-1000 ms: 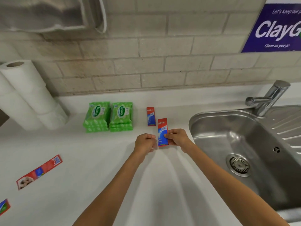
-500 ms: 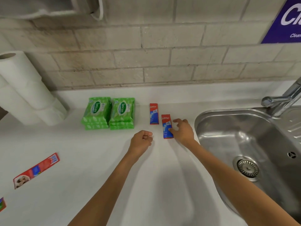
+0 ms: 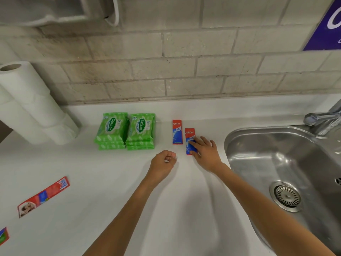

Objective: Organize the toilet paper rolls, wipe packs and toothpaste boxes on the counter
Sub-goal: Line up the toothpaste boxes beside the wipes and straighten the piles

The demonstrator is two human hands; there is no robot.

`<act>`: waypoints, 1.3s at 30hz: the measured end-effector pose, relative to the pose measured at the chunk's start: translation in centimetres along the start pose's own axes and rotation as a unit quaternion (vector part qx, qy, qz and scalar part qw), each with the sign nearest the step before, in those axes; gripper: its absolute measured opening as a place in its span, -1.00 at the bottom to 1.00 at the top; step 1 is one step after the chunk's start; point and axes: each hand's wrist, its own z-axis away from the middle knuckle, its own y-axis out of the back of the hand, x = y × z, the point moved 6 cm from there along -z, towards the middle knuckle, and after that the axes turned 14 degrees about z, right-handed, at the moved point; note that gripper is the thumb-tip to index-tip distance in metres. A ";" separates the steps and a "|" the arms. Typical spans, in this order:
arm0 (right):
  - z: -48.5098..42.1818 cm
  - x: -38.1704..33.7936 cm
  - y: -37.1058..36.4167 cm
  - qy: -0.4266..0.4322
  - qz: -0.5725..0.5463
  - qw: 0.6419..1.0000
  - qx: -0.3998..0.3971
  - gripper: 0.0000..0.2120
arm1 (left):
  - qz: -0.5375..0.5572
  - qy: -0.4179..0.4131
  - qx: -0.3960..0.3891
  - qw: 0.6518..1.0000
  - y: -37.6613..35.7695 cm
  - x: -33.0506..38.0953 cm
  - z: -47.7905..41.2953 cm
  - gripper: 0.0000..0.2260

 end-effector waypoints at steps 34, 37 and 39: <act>-3.5 -1.0 1.7 -0.038 -0.117 0.992 0.032 -0.57 | 0.018 0.008 0.013 1.000 1.8 -0.1 -1.2 -0.80; -2.2 -3.1 3.2 -0.040 -0.170 0.982 0.066 -0.60 | 0.022 -0.003 0.023 0.999 3.0 0.2 -0.4 -0.80; -1.1 -5.3 4.1 -0.034 -0.219 0.971 0.089 -0.65 | 0.022 -0.013 0.034 0.999 4.1 0.4 0.3 -0.81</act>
